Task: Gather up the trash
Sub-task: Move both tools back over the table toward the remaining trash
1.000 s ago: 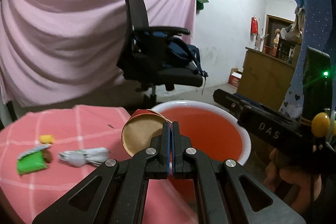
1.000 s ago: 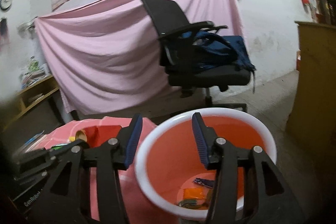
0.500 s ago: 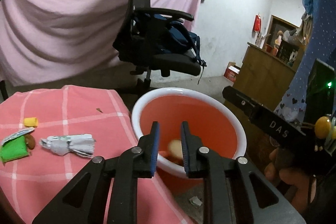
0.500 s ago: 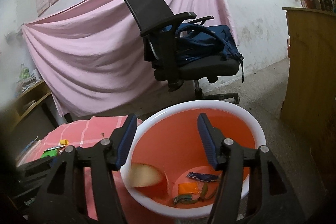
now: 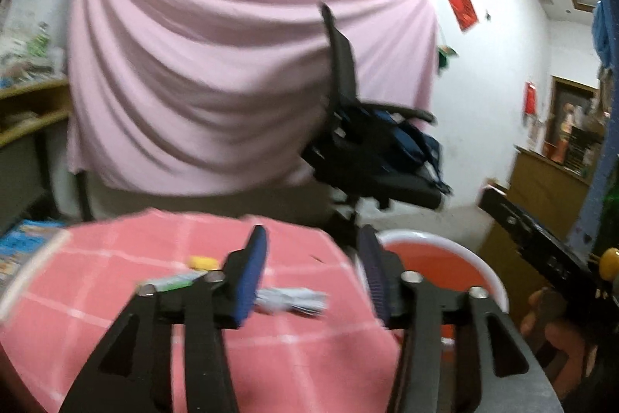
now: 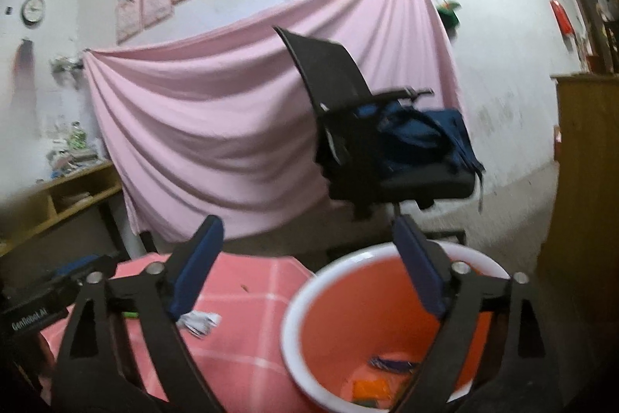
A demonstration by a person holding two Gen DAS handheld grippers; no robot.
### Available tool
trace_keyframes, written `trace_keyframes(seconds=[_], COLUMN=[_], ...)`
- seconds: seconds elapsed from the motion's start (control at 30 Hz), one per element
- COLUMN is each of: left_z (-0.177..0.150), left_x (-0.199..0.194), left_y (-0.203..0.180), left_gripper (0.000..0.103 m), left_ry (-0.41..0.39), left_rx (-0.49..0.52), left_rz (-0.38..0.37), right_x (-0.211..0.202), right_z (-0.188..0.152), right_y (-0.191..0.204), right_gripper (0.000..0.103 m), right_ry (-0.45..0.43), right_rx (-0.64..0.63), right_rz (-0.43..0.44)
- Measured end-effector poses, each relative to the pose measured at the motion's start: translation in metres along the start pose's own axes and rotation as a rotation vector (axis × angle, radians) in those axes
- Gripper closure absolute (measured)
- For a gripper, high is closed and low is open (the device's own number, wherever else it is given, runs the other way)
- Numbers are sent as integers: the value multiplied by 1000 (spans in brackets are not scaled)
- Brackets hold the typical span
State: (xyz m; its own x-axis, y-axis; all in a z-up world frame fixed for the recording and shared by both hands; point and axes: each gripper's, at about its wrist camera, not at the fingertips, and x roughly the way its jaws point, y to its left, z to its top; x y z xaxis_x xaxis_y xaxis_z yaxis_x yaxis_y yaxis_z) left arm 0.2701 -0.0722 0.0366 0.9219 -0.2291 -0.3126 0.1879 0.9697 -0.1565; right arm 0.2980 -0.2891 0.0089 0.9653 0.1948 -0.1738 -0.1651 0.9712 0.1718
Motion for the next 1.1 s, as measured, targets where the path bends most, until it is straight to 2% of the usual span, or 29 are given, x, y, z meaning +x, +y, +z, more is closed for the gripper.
trace_keyframes(seconds=[0.1,0.17,0.2,0.3,0.5,0.77,0.87,0.93,1.1], left_z=[4,2,2,-1,-11,-23,-26,-27,-30], left_x=[-25,-36,-44,-64,-79,-72,-63,-52,-20], left_y=[23,37,45,67,95,111,114,118,130], left_gripper=[31,5,2,1,1,1,1,1,1], left_ry=[-86,-126,-157,-224,-268,-265,-237,-189,-20], left_rx=[-8,-15,-21,-31,-9,6,19,24,-3], left_rz=[84,126,154,200,260,289,291,281,254], right_x=[-4,-7,-8,-11,-16,-4,4,14,45], right_z=[3,5,5,4,-2,-18,-23,-25,-33], right_y=[18,32,39,56,91,122,126,125,119], right_gripper=[0,0,0,0,0,0,0,0,0], right_ry=[-56,-101,-118,-162,-230,-202,-166,-119,55], right_rx=[-15,-26,-32,-49,-140,-267,-290,-300,-311], right_rz=[37,65,76,111,160,193,182,172,150])
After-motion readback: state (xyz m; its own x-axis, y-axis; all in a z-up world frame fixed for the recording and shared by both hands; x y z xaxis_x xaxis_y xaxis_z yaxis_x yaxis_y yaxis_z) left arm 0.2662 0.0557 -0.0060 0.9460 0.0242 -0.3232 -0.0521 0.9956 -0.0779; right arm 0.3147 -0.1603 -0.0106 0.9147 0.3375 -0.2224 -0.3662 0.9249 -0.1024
